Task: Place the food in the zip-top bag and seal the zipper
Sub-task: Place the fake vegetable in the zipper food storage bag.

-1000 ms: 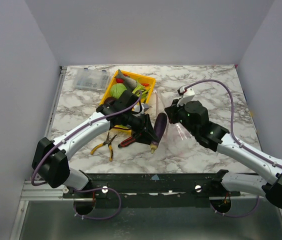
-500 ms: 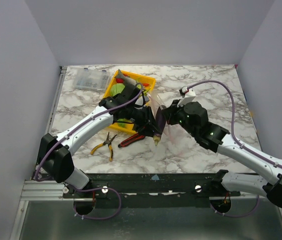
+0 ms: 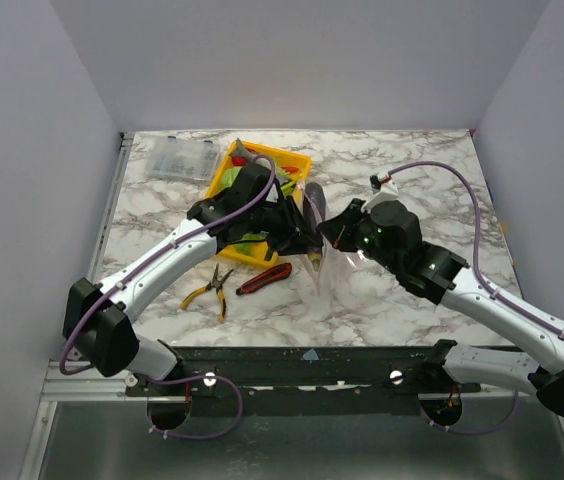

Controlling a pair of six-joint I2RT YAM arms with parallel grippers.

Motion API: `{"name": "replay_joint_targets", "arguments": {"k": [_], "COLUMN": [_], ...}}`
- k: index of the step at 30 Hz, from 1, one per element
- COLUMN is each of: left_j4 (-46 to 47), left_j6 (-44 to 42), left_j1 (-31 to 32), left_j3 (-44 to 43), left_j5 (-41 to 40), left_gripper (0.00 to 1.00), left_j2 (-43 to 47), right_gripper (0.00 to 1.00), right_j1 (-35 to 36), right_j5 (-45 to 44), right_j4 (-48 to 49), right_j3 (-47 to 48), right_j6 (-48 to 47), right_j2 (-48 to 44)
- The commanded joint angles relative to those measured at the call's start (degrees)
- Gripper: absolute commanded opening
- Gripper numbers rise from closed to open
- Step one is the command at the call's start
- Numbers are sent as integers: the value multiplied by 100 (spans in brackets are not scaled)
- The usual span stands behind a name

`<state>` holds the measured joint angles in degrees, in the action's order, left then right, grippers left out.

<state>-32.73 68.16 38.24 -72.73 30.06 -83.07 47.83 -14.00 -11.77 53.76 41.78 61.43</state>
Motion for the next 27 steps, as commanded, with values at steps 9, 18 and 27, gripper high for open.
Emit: {"name": "replay_joint_targets", "arguments": {"k": [9, 18, 27], "left_j4": [815, 848, 510], "left_j6": [-619, -941, -1197], "left_j1": [-18, -8, -7], "left_j3": [310, 504, 480], "left_j5": [-1057, -1243, -1238], "left_gripper": [0, 9, 64], "left_j2": [474, 480, 567], "right_gripper": [1, 1, 1], "right_j1": [42, 42, 42], "right_j5": [570, 628, 682], "right_j4": [-363, -347, -78], "right_j3": [324, 484, 452], "right_j6": [1190, 1193, 1210], "right_j2": [-61, 3, 318]}}
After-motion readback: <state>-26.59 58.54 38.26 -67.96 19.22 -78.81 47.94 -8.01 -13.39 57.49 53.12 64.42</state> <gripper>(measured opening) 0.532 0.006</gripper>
